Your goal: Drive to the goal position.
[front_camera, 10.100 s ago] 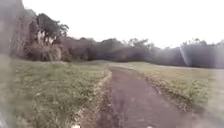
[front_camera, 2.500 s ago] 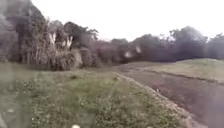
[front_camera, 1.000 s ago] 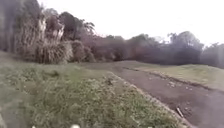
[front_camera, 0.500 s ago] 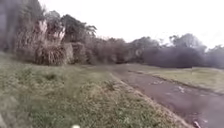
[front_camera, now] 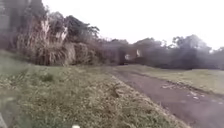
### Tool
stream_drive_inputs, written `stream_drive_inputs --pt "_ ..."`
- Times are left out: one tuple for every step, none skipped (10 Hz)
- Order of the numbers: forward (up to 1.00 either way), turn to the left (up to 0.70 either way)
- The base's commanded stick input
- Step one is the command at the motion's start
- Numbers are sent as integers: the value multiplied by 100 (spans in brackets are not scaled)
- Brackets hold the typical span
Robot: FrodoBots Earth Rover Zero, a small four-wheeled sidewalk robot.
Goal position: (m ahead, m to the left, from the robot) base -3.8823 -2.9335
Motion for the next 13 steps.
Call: stream_drive_inputs --pt "70 0" --pt "70 0" --pt "70 0" --pt "70 0" --pt "70 0" --pt "70 0" --pt "70 0" --pt "70 0" --pt "70 0" --pt "70 0" --pt "70 0" --pt "70 0" --pt "70 0"
